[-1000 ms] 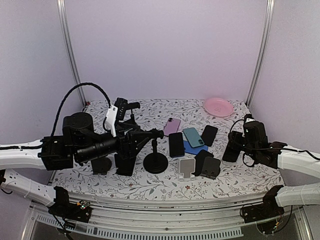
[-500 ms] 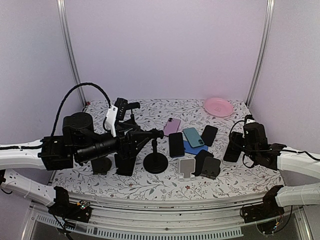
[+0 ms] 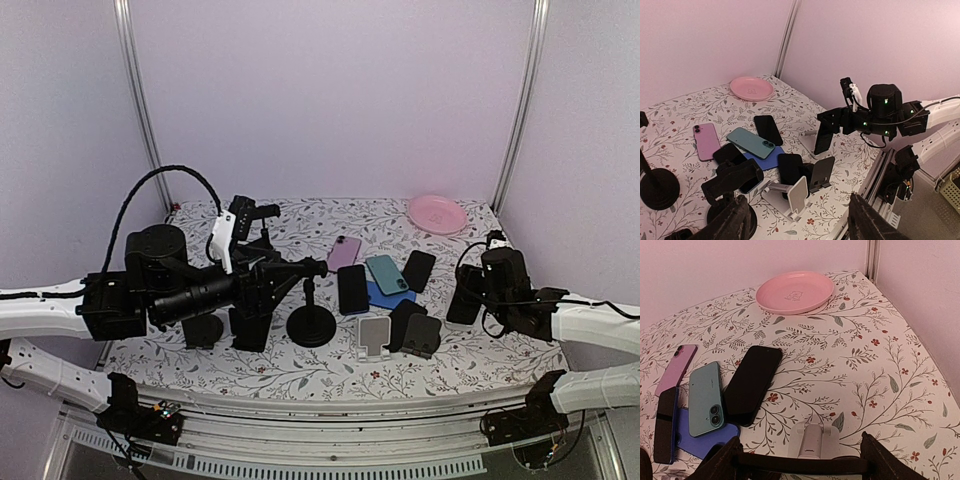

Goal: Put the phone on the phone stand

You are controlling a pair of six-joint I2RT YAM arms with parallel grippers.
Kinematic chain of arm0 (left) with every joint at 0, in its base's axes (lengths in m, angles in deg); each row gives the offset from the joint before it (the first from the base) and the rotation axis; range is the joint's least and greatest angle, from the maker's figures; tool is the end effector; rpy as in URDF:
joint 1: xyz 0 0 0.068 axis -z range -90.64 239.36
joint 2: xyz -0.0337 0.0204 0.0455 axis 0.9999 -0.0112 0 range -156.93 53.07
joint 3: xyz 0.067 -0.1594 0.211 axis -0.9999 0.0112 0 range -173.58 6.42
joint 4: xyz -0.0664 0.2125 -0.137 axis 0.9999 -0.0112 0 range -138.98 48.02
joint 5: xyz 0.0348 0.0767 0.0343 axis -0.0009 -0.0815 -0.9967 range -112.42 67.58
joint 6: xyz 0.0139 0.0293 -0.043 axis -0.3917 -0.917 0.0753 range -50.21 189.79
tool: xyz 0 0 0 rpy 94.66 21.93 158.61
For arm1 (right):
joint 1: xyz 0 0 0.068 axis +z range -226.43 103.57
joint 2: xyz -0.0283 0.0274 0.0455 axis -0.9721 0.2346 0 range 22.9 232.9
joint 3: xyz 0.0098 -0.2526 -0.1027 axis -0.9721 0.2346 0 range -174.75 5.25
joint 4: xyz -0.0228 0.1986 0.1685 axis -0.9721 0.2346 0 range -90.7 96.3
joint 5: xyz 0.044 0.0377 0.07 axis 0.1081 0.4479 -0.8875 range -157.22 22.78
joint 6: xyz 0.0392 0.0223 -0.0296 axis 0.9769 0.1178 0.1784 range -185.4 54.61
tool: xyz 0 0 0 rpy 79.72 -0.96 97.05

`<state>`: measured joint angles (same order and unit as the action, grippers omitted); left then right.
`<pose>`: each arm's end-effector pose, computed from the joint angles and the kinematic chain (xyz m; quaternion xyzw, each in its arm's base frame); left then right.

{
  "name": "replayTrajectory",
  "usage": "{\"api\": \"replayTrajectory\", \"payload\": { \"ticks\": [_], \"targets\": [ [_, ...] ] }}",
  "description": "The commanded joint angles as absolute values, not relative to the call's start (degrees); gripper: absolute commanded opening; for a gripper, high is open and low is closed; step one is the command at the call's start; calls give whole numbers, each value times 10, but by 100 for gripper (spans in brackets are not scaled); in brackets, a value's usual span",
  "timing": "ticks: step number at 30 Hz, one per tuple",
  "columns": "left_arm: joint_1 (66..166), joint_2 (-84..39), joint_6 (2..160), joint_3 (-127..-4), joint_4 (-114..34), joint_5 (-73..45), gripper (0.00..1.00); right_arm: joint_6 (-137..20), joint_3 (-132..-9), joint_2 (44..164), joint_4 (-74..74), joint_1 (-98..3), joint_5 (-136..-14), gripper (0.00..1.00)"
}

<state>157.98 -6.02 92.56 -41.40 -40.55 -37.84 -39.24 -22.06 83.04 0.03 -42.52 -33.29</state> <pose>0.0974 -0.2229 0.3324 0.2158 0.7320 -0.3849 0.5191 0.1881 0.1024 0.2029 0.0806 0.8503 0.0038 0.5201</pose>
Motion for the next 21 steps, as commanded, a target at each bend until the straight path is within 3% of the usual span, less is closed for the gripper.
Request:
{"api": "replayTrajectory", "payload": {
  "ticks": [1, 12, 21],
  "targets": [
    [1573, -50, 927, -403, -398, -373, 67, -393, -223, 843, -11, -416, -305, 40],
    [1573, -48, 926, -402, -400, -373, 67, -382, -219, 853, 3, -403, -299, 45],
    [1572, -47, 926, -403, -400, -373, 67, -375, -242, 836, 43, -403, -309, 74]
  ]
}}
